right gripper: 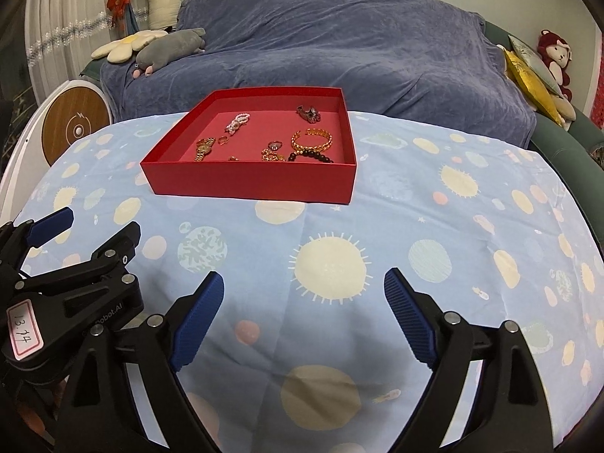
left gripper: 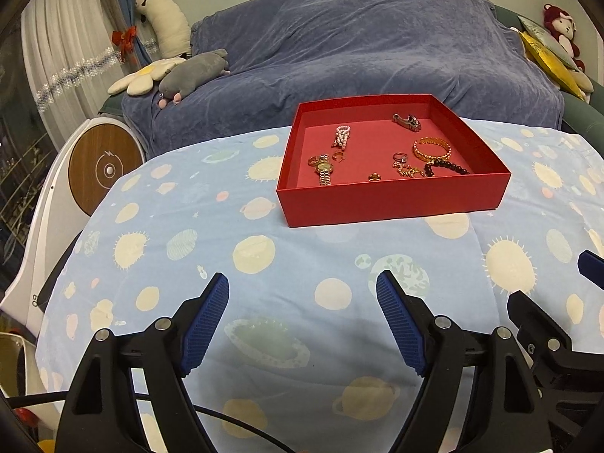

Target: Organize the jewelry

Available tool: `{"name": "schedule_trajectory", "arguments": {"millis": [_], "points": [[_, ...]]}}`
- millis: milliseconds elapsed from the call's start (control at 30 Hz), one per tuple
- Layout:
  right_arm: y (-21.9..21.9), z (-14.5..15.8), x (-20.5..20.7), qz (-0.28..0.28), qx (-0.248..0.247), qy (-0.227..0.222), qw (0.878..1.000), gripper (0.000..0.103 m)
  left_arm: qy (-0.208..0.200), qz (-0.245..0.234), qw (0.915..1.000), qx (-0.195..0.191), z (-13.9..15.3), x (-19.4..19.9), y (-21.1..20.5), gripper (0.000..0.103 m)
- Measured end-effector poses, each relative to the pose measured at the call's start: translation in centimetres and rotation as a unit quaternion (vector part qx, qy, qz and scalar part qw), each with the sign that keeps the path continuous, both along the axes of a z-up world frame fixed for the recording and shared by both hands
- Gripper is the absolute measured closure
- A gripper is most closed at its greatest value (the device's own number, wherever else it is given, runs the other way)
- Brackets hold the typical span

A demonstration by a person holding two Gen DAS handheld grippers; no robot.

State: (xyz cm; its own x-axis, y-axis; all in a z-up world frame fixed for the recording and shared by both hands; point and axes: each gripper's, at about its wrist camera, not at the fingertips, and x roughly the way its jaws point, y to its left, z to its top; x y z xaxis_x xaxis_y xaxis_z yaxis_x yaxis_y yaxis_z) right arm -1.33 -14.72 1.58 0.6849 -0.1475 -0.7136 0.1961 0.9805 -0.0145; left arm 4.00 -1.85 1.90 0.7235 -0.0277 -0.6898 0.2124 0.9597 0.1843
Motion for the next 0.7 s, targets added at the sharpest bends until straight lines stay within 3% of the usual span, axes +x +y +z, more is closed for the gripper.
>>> {"name": "schedule_trajectory", "arguments": {"millis": [233,700], "points": [[0.4,-0.5,0.2,0.003,-0.017,0.002,1.000,0.018,-0.002,0.010,0.9999,0.009,-0.6,0.2,0.1,0.018],[0.7,-1.2,0.5,0.002,-0.024,0.006,1.000,0.016,0.023,0.025,0.9994,0.005,-1.7,0.7,0.5,0.018]]}}
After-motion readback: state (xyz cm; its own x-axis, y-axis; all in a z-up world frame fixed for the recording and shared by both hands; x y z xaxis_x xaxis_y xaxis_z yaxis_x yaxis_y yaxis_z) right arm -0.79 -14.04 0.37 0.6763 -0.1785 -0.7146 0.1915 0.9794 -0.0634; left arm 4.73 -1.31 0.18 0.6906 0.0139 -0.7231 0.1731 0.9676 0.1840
